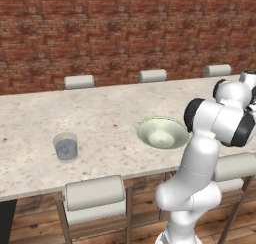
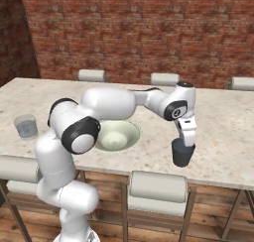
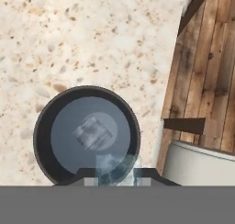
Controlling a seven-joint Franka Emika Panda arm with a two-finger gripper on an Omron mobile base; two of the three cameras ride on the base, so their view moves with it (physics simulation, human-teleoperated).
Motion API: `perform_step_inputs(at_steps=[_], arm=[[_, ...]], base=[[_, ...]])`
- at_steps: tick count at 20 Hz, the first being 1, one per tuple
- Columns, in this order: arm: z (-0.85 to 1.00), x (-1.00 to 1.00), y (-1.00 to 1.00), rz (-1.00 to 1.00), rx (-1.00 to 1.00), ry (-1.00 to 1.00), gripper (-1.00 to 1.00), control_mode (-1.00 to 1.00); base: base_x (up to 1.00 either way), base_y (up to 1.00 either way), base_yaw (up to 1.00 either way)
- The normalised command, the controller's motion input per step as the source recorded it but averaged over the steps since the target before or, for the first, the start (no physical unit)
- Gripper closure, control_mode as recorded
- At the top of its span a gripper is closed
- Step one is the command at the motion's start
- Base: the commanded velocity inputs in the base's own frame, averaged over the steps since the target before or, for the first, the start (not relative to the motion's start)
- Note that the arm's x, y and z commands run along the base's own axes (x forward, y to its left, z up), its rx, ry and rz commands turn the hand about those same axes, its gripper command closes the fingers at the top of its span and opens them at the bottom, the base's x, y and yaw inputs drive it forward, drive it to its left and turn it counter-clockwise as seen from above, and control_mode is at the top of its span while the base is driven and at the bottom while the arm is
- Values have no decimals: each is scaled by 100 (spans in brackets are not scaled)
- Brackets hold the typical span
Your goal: There are four ice cubes in the ice bowl. Place two ice cubes in each glass of water.
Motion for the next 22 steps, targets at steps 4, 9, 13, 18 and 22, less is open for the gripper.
perform_step_inputs(at_steps=[4, 9, 13, 18, 22], arm=[[-11, 0, 0, 0, 4, 0, 100, -100], [-33, 0, 0, 0, 0, 0, 100, -100], [-45, 0, 0, 0, 0, 0, 100, -100], [-27, 10, 15, 0, 0, 0, 100, -100], [-2, 19, 13, 0, 0, 0, 100, -100]], base=[[0, 0, 0], [0, 0, 0], [0, 0, 0], [0, 0, 0], [0, 0, 0]])
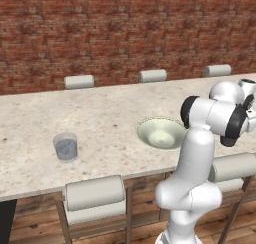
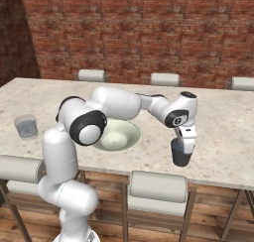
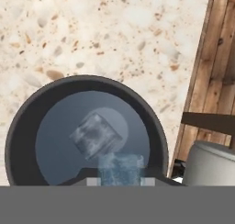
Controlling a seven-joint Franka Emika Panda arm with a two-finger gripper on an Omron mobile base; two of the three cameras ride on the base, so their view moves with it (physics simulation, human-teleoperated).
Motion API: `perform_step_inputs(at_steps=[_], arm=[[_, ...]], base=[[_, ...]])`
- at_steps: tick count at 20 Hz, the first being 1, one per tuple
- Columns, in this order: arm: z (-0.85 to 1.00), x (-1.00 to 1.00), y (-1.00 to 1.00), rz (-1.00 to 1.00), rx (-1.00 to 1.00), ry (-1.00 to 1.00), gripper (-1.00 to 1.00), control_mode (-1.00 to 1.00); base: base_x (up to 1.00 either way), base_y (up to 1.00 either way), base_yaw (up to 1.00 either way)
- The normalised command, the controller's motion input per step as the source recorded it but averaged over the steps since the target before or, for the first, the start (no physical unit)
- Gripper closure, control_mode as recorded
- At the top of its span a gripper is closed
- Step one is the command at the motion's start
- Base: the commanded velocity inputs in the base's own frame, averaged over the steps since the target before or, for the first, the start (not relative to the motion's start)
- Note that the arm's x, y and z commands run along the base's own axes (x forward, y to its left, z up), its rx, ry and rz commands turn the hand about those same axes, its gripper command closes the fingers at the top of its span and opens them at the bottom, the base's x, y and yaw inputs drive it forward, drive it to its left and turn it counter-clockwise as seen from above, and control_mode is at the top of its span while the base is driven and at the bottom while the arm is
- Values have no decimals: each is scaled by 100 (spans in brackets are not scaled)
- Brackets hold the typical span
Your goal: There are four ice cubes in the ice bowl. Place two ice cubes in each glass of water.
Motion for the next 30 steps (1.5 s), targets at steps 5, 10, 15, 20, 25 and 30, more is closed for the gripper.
perform_step_inputs(at_steps=[5, 10, 15, 20, 25, 30], arm=[[-1, 12, 2, 0, 0, 0, 100, -100], [0, 0, -8, 0, 3, 0, -100, -100], [-2, 0, -5, 0, 4, 0, -100, -100], [0, 0, 0, 0, 4, 0, -100, -100], [0, 0, 0, 0, 4, 0, 100, -100], [28, 0, 0, 0, 13, -7, 100, -100]], base=[[0, 0, 0], [0, 0, 0], [0, 0, 0], [0, 0, 0], [0, 0, 0], [0, 0, 0]])
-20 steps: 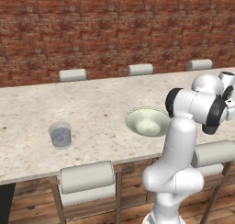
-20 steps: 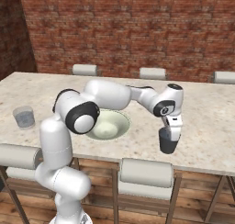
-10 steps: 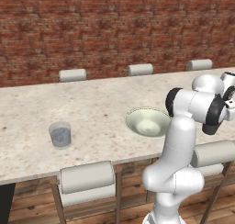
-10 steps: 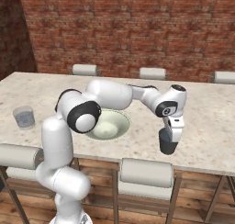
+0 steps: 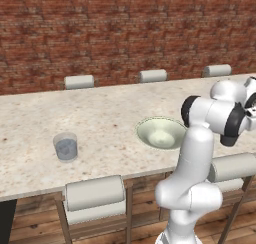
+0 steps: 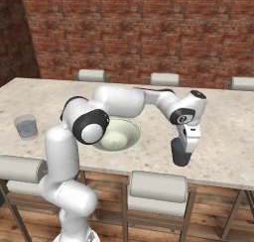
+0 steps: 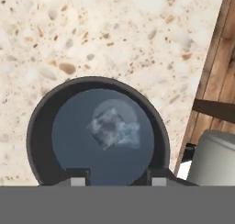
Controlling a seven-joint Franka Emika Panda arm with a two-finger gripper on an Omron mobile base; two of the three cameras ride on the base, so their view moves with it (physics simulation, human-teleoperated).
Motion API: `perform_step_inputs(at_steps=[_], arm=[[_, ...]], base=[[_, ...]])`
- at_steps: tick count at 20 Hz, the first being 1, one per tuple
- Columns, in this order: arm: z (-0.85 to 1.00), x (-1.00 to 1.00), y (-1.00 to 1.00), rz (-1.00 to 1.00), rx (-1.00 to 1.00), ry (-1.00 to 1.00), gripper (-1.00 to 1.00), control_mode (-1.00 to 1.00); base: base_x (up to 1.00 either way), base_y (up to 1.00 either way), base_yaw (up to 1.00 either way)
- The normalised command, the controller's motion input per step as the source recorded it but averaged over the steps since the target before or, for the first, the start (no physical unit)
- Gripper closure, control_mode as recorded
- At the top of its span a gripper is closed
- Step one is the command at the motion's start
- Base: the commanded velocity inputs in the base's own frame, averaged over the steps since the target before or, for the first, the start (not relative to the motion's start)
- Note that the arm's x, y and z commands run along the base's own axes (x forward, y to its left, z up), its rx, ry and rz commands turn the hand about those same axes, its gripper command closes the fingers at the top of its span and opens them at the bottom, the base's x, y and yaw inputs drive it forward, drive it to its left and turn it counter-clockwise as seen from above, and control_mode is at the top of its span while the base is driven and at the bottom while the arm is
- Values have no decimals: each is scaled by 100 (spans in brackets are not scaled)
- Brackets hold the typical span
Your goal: There are four ice cubes in the ice bowl. Place two ice cubes in each glass of water.
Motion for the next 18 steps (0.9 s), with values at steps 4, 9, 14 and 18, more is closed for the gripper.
perform_step_inputs(at_steps=[4, 9, 14, 18], arm=[[75, 0, 0, 0, 18, -14, 100, -100], [60, -4, -1, 0, 12, -13, 100, -100], [65, -88, 16, 0, 3, -41, 100, -100], [19, -100, 88, 2, -15, -51, 100, -100]], base=[[0, 0, 0], [0, 0, 0], [0, 0, 0], [0, 0, 0]])
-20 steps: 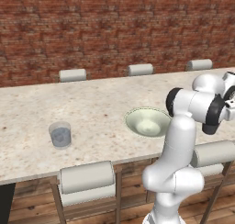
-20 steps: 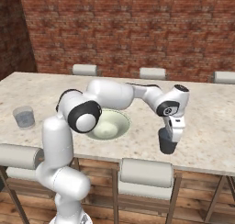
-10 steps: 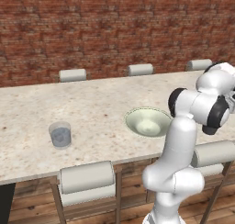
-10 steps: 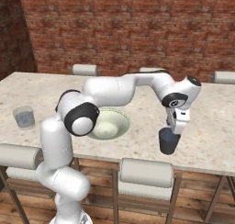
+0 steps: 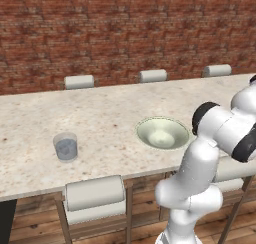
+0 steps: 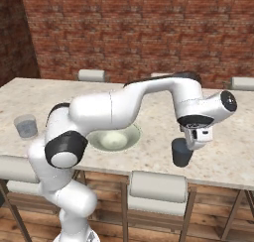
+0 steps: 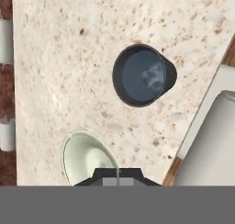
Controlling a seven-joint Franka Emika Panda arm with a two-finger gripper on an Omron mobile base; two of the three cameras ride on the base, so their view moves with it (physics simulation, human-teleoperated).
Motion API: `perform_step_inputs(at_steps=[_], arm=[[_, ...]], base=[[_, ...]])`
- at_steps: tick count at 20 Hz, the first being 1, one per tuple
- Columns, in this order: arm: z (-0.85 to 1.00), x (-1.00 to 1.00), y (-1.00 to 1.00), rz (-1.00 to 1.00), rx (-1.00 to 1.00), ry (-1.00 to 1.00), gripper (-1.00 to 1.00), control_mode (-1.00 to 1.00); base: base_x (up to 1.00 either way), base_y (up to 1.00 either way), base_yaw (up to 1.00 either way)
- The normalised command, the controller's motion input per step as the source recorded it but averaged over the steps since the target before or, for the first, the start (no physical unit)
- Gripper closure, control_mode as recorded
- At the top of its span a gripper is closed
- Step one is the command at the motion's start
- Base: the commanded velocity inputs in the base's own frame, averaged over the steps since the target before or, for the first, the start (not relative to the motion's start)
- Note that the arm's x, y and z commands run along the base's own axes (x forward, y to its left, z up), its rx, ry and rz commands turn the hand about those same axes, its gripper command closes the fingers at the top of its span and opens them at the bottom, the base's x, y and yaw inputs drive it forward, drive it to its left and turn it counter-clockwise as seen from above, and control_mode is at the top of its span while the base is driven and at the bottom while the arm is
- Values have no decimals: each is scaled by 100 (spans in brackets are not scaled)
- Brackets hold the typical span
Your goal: There are four ice cubes in the ice bowl. Place two ice cubes in each glass of water.
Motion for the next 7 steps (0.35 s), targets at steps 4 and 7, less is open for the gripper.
perform_step_inputs(at_steps=[4, 7], arm=[[2, -100, 100, 4, -30, -48, 100, -100], [0, -100, 100, 1, -42, -45, 100, -100]], base=[[0, 0, 0], [0, 0, 0]])
